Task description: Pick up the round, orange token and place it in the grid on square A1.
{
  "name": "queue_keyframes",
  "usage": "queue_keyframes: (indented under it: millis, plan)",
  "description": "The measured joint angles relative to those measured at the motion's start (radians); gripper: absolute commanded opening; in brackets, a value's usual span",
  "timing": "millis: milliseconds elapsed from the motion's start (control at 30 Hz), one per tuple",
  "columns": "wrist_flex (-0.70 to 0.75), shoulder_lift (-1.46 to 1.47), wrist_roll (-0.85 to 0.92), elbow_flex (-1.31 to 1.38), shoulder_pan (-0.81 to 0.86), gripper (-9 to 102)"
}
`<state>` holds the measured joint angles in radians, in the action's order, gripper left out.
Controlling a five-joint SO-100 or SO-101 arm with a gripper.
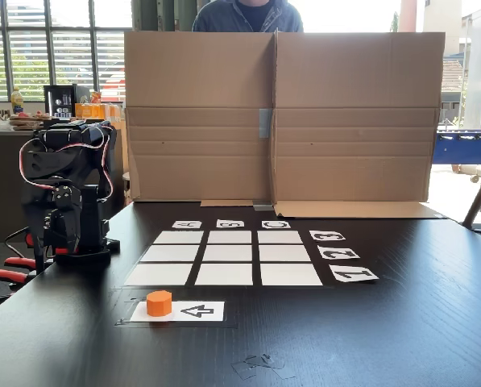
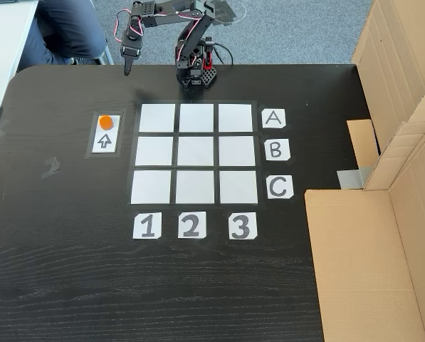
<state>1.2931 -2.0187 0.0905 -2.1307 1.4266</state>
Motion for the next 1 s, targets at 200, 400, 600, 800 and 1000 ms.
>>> queue_keyframes:
  millis: [200,400,600,800,1000]
  plan:
    - [0.114,0.152,-0.011,0.173,-0.109,23]
    - [0.158,0.258,-0.029,0.308,-0.221,25]
    - [0.16,0.354,-0.06,0.416,-0.321,27]
    - [0.16,0.485,-0.089,0.528,-0.396,27]
    - [0.164,0.566,-0.117,0.604,-0.449,27]
